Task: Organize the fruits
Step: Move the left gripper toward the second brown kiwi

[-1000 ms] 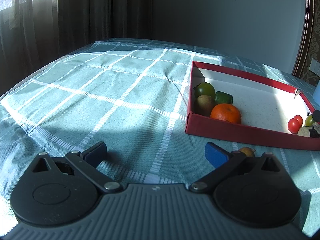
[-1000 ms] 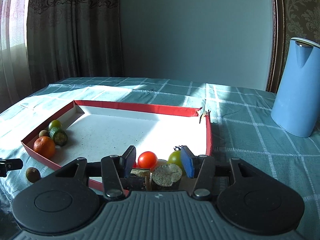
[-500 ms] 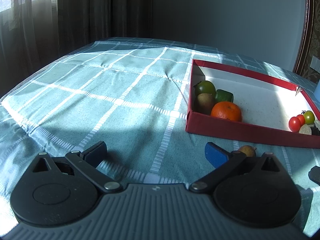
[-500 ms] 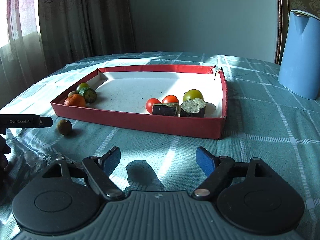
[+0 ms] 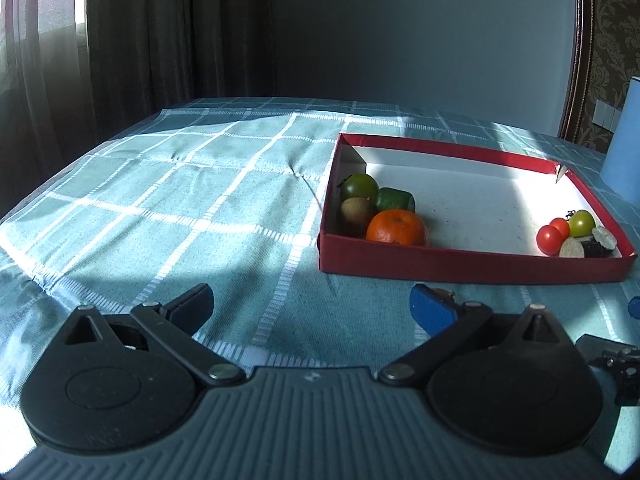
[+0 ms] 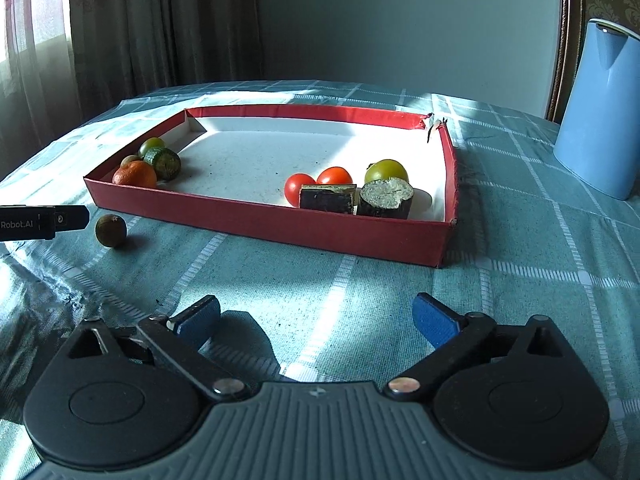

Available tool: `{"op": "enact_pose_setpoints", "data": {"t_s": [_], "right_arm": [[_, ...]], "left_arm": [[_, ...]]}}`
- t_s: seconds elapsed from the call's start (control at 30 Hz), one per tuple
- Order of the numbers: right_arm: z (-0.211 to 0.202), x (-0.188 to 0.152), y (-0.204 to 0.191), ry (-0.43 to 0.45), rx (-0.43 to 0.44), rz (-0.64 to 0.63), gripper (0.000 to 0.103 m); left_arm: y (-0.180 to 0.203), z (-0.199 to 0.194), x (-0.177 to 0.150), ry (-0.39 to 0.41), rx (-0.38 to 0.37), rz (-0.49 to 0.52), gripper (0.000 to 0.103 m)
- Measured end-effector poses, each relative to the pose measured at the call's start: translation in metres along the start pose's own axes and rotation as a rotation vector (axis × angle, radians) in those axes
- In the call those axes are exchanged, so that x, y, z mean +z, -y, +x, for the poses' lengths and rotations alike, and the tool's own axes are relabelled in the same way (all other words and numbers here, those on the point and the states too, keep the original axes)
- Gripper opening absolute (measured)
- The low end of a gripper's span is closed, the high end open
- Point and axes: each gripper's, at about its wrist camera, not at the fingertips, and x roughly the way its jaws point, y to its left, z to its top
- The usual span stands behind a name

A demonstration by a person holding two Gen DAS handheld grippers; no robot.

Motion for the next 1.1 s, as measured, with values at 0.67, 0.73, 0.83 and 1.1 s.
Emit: {"op": "enact_pose_setpoints", "data": {"t_s": [0.67,0.73,0.83,1.1], "right_arm": [[0.000,0.000,0.000,0.000,0.000,0.001,0.103],[0.000,0.000,0.000,0.000,0.001,0.001,0.103],[0.000,0.000,0.000,0.000,0.001,0.001,0.103],[0.000,0.000,0.000,0.000,0.001,0.001,0.103]], "left_arm": [[0.047,0.009,-0.006,-0.022,-0.076,0.130,0.080],[0.045,0.008,-0.007,-0.032,-0.105,0.116,0.082],[0.042,-0.001,-0.009,-0.005,-0.134,0.112,0.090],[0.044,-0.012,-0.020,0.003,-0.162,0.164,0.088]]}}
